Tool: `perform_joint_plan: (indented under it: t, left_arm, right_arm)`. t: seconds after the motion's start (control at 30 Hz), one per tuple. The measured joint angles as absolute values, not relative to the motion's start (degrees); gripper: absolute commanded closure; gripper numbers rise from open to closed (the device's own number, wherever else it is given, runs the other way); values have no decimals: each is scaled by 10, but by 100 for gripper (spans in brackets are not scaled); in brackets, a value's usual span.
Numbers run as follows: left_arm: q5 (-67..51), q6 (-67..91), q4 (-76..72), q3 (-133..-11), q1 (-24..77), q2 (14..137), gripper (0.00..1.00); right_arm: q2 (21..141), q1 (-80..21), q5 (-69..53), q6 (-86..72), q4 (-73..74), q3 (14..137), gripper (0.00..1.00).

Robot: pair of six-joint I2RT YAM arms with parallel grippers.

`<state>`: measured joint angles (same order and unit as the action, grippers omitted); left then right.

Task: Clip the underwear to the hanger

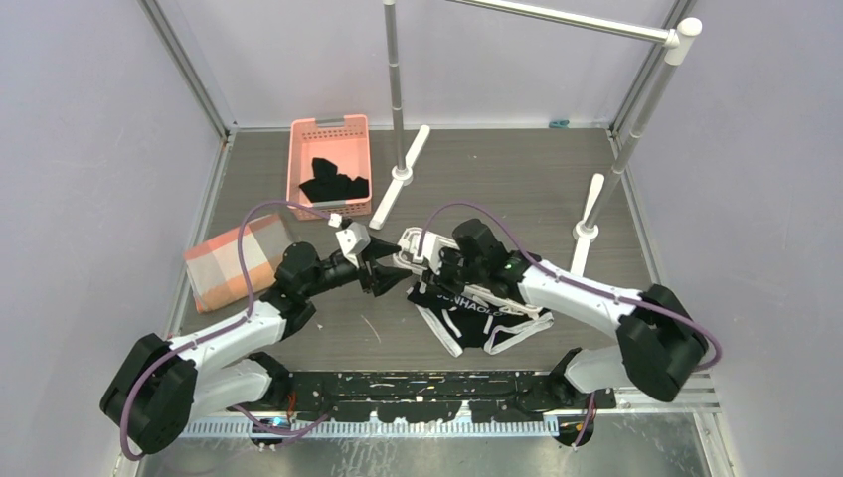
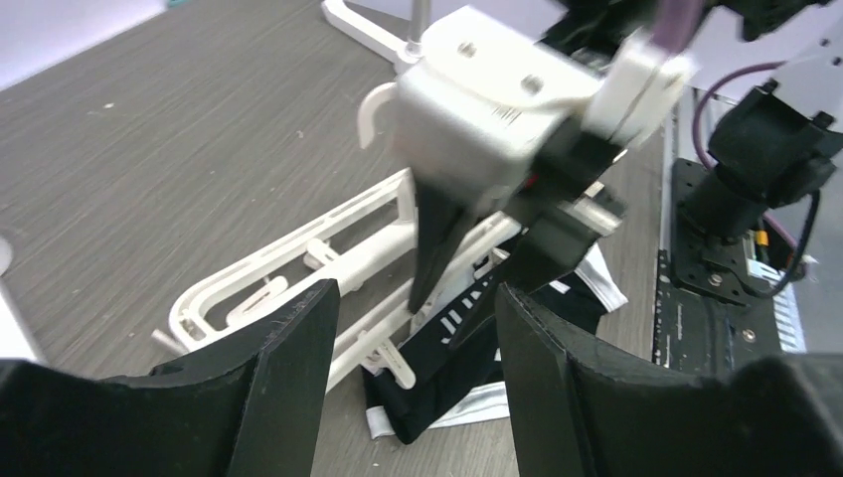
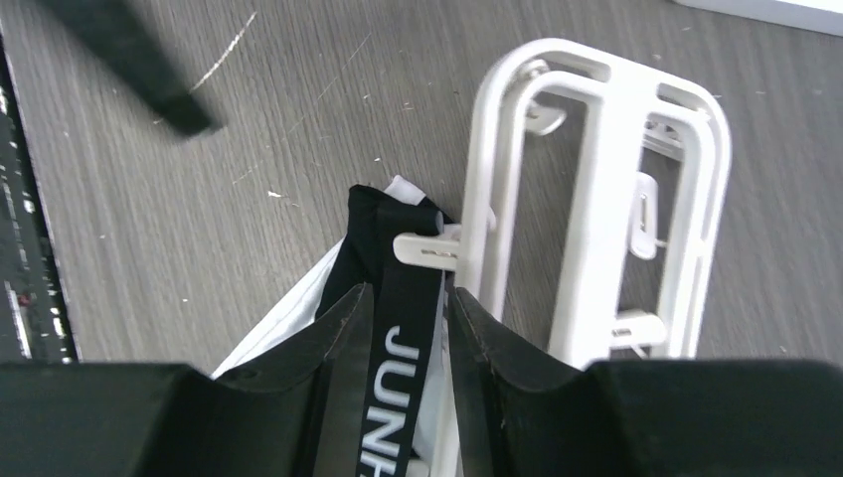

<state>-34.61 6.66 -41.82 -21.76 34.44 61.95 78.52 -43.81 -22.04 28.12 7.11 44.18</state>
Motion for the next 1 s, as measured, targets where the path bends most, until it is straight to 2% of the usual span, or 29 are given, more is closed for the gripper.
perform_joint_plan:
  t: [0.4,0.63,0.77,1.0]
  left_arm:
    - [-281,83,-348,-242,344,614,38]
    - [-320,79,-317,-314,344,659,39]
    - [-333,79,-310,-321,346,661,39]
    - [-339,80,-266,-321,350,649,39]
  right_arm:
    - [514,-438,-97,47,96,419,54]
    - [441,-438,88,-33,218,419,35]
    - [445,-430,159,-45,266,430,33]
    - [571,-403,197,-98,272,475,39]
